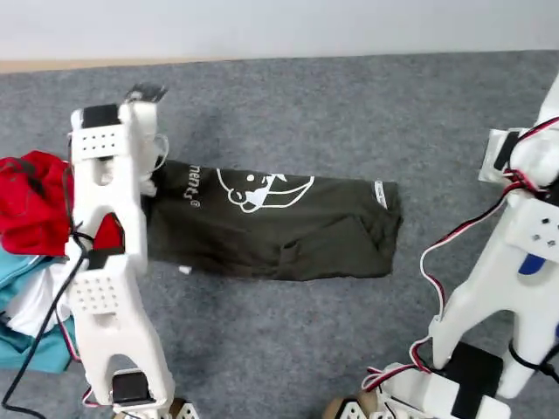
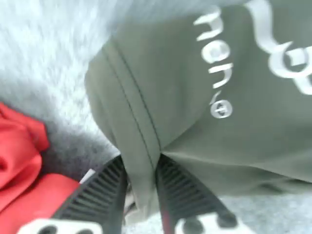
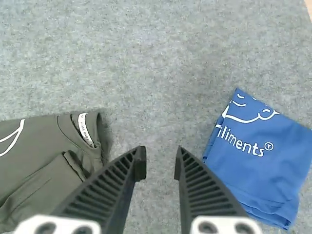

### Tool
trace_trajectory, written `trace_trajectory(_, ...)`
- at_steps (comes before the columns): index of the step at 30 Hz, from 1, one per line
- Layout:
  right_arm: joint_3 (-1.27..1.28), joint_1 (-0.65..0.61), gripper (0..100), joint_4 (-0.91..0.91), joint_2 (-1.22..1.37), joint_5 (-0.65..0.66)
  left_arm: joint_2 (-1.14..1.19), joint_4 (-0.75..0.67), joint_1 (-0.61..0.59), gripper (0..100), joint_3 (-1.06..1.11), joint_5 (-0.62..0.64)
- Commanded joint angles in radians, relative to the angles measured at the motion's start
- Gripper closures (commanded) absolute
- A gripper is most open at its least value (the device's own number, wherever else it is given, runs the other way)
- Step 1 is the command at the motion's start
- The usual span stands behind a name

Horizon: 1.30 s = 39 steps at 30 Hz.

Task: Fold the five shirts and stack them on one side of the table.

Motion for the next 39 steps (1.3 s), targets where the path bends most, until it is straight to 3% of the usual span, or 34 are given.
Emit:
trace_trajectory(1,-0.041,0.015,88.7,0.038,-0.036,0.011,-0.160,0.026,0.097,100,0.013,0.011)
trace_trajectory(12,-0.002,0.137,88.8,0.041,-0.038,0.011,-0.296,0.023,0.443,100,0.091,0.155)
trace_trajectory(20,0.083,0.309,88.8,0.041,-0.045,0.012,-0.284,0.020,0.690,100,-0.065,0.253)
trace_trajectory(25,0.083,0.363,88.8,0.042,-0.045,0.094,-0.178,0.020,0.766,100,-0.182,0.279)
trace_trajectory(39,0.083,0.394,88.8,0.044,-0.082,0.100,0.147,0.021,0.862,100,-0.476,0.301)
